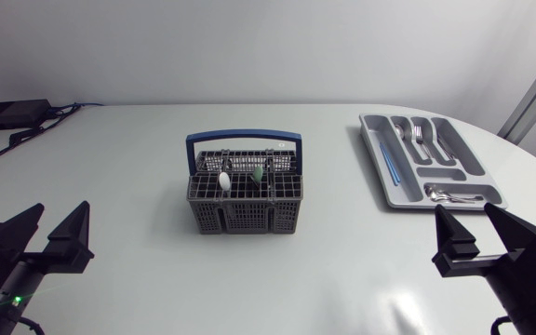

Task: Unload the cutlery basket into the drawer organizer.

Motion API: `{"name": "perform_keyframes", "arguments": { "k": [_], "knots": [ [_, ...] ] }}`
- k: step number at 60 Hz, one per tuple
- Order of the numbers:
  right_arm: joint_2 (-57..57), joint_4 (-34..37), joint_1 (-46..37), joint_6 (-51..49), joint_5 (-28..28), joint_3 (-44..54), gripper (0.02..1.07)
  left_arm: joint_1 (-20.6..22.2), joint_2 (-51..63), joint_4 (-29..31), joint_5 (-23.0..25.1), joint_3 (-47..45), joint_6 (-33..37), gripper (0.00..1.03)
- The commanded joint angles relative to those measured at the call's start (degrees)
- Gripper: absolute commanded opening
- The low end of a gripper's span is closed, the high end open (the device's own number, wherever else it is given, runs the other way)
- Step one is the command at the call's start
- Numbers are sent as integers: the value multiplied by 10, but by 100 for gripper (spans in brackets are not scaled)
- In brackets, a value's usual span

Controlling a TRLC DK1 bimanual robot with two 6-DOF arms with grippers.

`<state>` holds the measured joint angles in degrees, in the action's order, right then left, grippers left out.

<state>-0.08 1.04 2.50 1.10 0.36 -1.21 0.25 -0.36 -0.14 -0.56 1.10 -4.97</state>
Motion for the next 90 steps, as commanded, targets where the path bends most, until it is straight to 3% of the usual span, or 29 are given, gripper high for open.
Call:
{"name": "perform_keyframes", "arguments": {
  "k": [1,11,33,51,66,81,90],
  "knots": [
    [5,-12,-4,7,7,7,103,-7,-4,-15,-7,-8,-9,99],
    [5,-10,-4,7,14,-4,103,-34,-4,-24,-8,6,-2,99],
    [-6,-7,-3,2,20,-54,103,-51,-2,-20,-8,59,1,99],
    [-74,-11,-2,-5,21,-115,103,-37,80,-3,-6,138,1,99],
    [-174,-10,1,-5,27,-195,103,-32,229,77,-7,279,-7,96],
    [-276,25,27,-4,50,-295,102,3,342,177,-10,405,-47,93],
    [-327,62,60,-2,71,-350,102,59,429,273,-9,489,-47,93]
  ]
}}
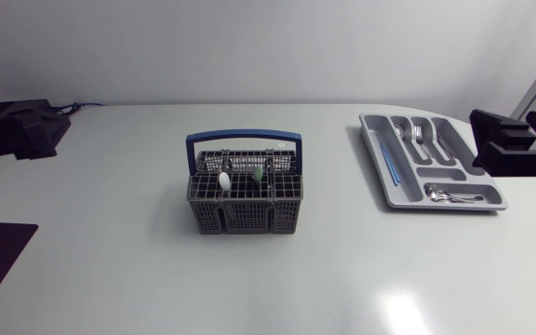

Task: Unload the cutlery basket into the drawer organizer.

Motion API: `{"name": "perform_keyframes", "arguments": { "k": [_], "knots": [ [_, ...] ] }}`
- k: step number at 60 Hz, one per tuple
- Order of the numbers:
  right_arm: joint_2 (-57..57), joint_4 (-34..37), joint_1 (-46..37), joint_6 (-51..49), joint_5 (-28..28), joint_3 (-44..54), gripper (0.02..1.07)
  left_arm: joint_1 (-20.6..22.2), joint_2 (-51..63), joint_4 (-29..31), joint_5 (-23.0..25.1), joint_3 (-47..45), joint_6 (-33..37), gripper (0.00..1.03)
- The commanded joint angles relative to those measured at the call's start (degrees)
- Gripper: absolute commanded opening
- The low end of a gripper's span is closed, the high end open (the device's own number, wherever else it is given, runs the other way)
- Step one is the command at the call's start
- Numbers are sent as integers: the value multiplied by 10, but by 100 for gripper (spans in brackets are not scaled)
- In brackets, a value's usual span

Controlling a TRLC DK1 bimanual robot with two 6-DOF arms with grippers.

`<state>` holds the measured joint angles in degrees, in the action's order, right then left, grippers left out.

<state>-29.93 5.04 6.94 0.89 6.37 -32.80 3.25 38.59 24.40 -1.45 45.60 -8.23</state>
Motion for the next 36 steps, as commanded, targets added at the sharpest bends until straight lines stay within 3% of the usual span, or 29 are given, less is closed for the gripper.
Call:
{"name": "perform_keyframes", "arguments": {
  "k": [1,8,17,25,36],
  "knots": [
    [-35,28,18,0,13,-40,102,34,46,32,1,48,-14,93],
    [-76,82,33,3,15,-87,102,59,98,77,25,95,-13,93],
    [-153,173,44,32,15,-167,102,69,181,141,97,168,6,93],
    [-210,234,43,50,12,-217,102,91,215,145,101,192,6,94],
    [-281,317,52,53,-36,-279,102,127,272,177,110,222,8,93]
  ]
}}
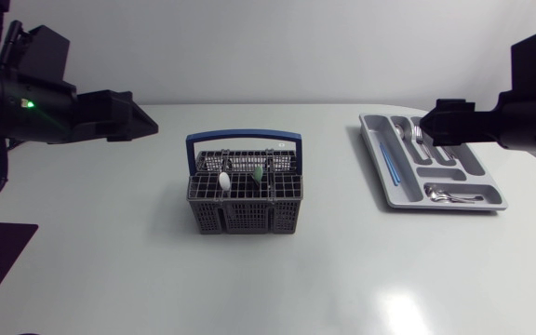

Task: Unload the cutlery basket into the drawer organizer.

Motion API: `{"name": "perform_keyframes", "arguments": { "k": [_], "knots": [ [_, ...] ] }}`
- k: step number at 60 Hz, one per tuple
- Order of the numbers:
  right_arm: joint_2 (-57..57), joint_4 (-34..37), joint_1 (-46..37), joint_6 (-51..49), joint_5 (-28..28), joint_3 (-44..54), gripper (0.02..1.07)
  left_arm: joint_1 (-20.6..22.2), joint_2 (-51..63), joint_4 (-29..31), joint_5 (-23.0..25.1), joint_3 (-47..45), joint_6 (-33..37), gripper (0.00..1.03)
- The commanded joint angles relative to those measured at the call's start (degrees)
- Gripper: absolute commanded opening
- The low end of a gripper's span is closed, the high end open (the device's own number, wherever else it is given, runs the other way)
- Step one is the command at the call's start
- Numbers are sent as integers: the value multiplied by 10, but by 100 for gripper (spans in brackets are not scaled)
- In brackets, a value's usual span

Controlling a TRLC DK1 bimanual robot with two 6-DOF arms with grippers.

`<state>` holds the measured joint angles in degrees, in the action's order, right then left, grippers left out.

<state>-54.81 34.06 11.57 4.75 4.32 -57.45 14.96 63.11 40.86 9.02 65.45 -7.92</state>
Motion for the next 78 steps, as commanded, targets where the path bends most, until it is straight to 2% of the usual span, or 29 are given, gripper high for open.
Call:
{"name": "perform_keyframes", "arguments": {
  "k": [1,7,12,30,42,50,55,60,66,73,78],
  "knots": [
    [-37,35,6,12,-26,-38,102,12,32,13,7,24,6,93],
    [-70,72,-7,-23,-119,-64,102,27,53,13,15,26,7,93],
    [-87,87,-13,-31,-146,-76,102,34,68,13,18,28,13,93],
    [-131,104,12,-33,-147,-81,102,51,142,-3,19,38,45,93],
    [-142,91,40,-30,-137,-66,102,71,183,-34,19,41,48,77],
    [-154,88,61,-26,-128,-61,102,82,210,-44,19,46,48,72],
    [-159,75,74,-22,-117,-53,102,89,231,-62,19,46,47,61],
    [-164,69,83,-21,-112,-48,102,91,251,-69,19,51,46,58],
    [-168,59,87,-20,-112,-39,102,93,271,-82,19,56,46,46],
    [-171,55,91,-20,-112,-34,101,93,288,-87,19,60,45,46],
    [-175,50,92,-19,-112,-31,101,98,299,-91,19,61,45,42]
  ]
}}
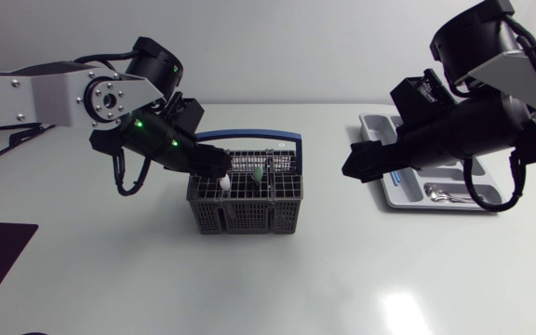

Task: Unload the cutlery basket into the drawer organizer.

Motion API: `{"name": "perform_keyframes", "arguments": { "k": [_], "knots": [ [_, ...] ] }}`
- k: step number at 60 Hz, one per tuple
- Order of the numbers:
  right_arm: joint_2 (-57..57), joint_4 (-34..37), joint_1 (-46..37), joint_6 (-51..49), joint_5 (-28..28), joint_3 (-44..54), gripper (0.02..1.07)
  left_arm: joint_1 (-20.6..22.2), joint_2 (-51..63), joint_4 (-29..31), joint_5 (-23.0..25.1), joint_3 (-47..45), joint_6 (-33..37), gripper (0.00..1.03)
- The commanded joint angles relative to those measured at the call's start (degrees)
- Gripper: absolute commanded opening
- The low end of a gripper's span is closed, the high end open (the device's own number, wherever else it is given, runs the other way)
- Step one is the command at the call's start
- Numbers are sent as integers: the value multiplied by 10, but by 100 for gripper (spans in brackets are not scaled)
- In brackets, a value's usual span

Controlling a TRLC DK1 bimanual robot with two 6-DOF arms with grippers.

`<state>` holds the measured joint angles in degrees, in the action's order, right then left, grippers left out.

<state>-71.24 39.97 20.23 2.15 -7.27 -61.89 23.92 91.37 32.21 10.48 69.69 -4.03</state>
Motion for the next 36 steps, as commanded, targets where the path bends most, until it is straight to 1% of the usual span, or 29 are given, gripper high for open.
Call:
{"name": "perform_keyframes", "arguments": {
  "k": [1,12,14,24,34,36],
  "knots": [
    [-12,-9,5,7,4,13,101,9,17,-5,4,19,6,42],
    [-18,-16,17,9,4,19,101,11,30,-6,4,17,8,42],
    [-20,-17,19,9,4,20,101,11,33,-6,4,16,8,38],
    [-24,-25,29,10,6,25,100,12,39,-7,4,12,6,33],
    [-26,-28,33,10,9,29,100,19,40,-14,4,9,4,24],
    [-26,-29,34,10,9,30,100,19,41,-18,4,6,4,24]
  ]
}}
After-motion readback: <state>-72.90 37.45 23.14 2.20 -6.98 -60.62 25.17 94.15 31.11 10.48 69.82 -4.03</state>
